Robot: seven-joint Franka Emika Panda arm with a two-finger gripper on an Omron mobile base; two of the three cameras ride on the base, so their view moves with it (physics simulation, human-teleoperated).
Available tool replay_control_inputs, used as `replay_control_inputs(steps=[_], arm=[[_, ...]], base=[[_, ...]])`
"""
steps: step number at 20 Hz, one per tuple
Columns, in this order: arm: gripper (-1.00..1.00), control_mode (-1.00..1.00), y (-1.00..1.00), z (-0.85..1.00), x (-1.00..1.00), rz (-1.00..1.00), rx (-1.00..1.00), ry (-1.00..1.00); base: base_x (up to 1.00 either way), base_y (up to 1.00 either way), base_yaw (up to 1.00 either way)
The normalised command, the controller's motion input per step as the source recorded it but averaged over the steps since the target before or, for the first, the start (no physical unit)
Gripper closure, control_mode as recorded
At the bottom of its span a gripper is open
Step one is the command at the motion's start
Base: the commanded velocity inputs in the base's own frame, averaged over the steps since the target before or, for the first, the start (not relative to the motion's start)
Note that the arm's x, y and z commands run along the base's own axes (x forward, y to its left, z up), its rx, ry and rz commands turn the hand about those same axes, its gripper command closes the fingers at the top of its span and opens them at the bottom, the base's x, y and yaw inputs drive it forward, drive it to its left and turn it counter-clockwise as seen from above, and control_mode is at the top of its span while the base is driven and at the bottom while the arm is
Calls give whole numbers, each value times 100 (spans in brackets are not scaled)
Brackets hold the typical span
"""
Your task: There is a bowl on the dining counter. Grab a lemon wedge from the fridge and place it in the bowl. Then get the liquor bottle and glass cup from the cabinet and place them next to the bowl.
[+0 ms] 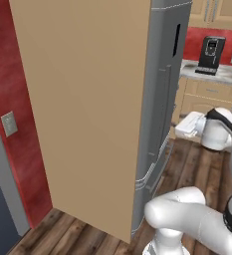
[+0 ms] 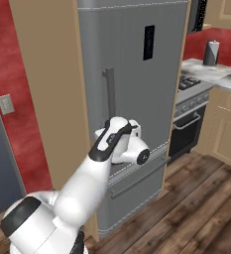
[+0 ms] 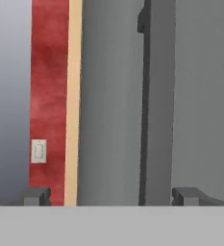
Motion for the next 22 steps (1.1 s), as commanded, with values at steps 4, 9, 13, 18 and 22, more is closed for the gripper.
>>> replay_control_inputs(steps=[4,9,13,18,22], arm=[[-100,-100,0,0,28,0,4,0],[-100,-100,0,0,29,0,1,0],[-100,-100,2,0,30,0,0,0],[-100,-100,3,0,33,0,0,0],[-100,-100,0,0,29,1,0,0]], base=[[0,0,0],[0,0,0],[0,0,0],[0,0,0],[0,0,0]])
